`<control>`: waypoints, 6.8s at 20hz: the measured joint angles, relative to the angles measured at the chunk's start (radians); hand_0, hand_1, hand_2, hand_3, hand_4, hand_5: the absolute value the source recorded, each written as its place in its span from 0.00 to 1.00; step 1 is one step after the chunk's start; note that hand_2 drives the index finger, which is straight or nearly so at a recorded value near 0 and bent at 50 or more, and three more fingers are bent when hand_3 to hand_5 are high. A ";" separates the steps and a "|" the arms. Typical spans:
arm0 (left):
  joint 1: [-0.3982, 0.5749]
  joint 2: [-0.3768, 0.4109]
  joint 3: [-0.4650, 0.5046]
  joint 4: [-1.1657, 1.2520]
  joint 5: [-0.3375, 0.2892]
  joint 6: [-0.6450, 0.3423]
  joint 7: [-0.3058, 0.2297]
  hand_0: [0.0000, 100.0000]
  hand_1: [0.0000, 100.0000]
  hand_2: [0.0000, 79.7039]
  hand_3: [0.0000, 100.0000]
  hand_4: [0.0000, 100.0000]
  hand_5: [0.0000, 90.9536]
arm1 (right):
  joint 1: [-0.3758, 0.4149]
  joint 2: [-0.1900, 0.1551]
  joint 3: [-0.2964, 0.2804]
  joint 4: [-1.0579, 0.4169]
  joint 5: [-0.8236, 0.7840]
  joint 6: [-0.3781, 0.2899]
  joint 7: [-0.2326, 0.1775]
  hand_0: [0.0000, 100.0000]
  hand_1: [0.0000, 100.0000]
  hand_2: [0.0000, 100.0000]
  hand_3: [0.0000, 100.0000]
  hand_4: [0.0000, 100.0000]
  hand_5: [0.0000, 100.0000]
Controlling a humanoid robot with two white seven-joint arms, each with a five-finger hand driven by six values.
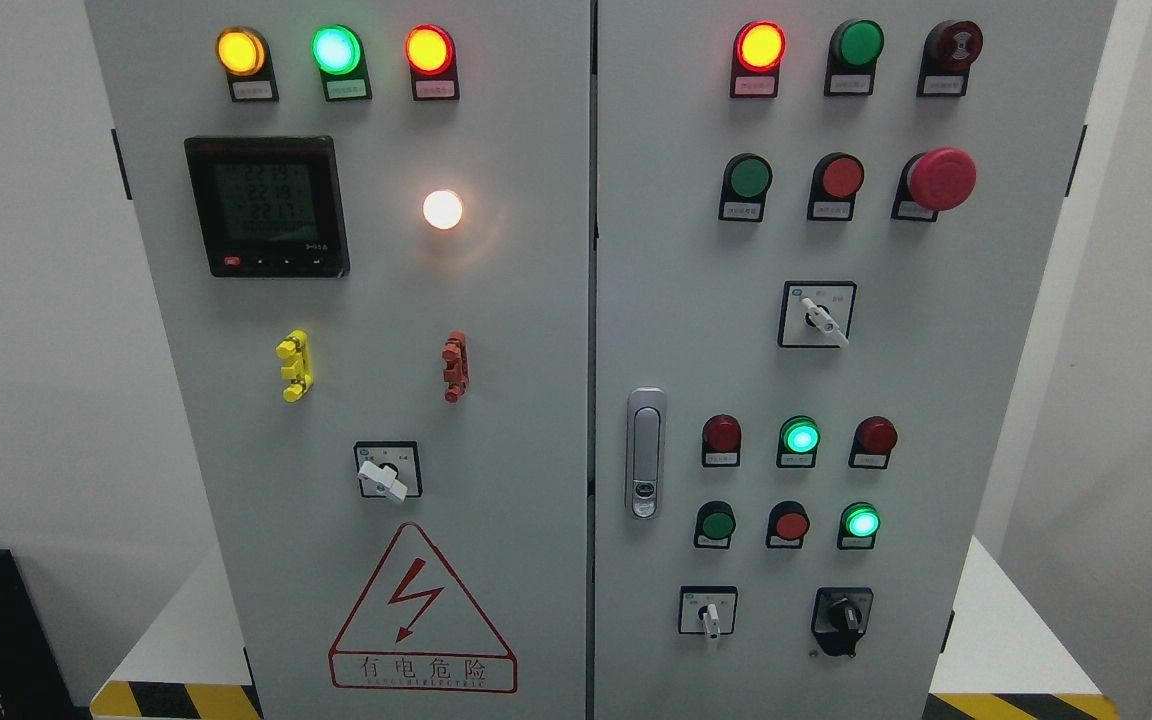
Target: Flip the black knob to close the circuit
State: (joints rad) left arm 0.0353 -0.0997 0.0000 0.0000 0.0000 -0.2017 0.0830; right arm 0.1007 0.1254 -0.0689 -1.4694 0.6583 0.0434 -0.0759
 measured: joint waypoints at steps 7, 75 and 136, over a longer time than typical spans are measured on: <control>0.000 0.000 0.000 0.000 0.000 0.000 0.001 0.12 0.56 0.00 0.00 0.00 0.00 | -0.006 0.001 0.032 -0.140 0.124 0.088 0.050 0.00 0.12 0.81 0.97 0.79 0.82; 0.000 0.000 0.000 0.000 0.000 0.000 0.001 0.12 0.56 0.00 0.00 0.00 0.00 | -0.334 0.011 -0.072 -0.177 0.564 0.242 0.145 0.00 0.14 0.80 0.96 0.80 0.83; 0.000 0.000 0.000 0.000 0.000 -0.004 0.001 0.12 0.56 0.00 0.00 0.00 0.00 | -0.373 0.015 -0.149 -0.163 0.555 0.233 0.141 0.00 0.14 0.78 0.95 0.79 0.82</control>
State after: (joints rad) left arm 0.0353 -0.0997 0.0000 0.0000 0.0000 -0.2061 0.0835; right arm -0.2722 0.1400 -0.2174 -1.6329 1.2133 0.2760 0.0652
